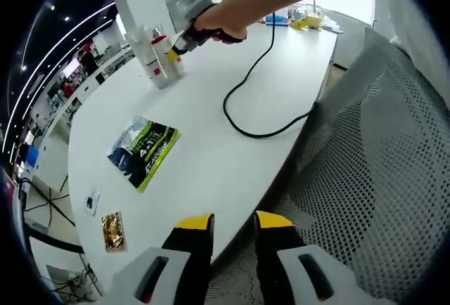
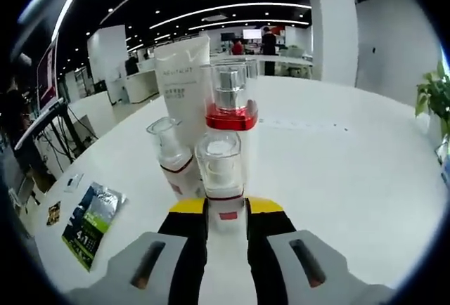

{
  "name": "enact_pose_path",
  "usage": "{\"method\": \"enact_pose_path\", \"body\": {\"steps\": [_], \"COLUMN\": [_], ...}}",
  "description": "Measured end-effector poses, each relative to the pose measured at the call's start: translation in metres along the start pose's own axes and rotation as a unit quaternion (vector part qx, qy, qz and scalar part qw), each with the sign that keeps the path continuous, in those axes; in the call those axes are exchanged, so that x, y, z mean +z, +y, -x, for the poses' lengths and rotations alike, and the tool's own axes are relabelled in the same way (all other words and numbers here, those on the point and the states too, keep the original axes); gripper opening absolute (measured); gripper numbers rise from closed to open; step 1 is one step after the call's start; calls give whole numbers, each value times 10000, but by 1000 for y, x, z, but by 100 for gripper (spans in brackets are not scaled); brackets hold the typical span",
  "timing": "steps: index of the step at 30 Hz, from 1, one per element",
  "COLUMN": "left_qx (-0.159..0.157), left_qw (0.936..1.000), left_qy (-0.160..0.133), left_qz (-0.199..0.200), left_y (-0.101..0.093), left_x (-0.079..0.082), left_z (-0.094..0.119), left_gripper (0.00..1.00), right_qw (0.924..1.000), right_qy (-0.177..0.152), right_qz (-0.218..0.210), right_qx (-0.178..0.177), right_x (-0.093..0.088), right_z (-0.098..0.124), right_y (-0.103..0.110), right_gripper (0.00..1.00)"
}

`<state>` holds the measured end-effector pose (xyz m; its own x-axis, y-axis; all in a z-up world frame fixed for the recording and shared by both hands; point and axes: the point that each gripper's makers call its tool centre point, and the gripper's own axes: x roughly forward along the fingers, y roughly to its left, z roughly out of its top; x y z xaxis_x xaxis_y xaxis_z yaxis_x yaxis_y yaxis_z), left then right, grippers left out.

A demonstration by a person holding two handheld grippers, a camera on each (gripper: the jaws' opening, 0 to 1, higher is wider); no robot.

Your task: Arrange the skincare products in the storage area until every visible bottle or jar stands upright without overlapping.

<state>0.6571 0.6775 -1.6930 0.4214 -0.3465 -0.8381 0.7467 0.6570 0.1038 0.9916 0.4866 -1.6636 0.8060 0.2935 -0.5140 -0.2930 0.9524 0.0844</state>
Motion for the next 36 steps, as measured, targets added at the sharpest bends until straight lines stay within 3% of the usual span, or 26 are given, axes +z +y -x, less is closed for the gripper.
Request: {"method": "enact_pose_path", "body": {"steps": [3,15,36], "left_qx": [5,3,-8], "left_qw": [10000,10000,10000], "left_qy": [-5,-30,-13], "left_qz": [-9,-31,-31], "left_y": [0,0,-1], "left_x": [0,1,1], "left_z": [0,1,1], "left_gripper": [23,23,23], "right_qw": [9999,9988,9990], "right_qy": [-23,177,193], "right_qz": [-148,366,252], "right_qx": [74,282,324], "right_x": [1,-7,-2], "right_z": [1,15,7], "right_y": [2,-5,-6], "right_gripper": [27,23,21]}}
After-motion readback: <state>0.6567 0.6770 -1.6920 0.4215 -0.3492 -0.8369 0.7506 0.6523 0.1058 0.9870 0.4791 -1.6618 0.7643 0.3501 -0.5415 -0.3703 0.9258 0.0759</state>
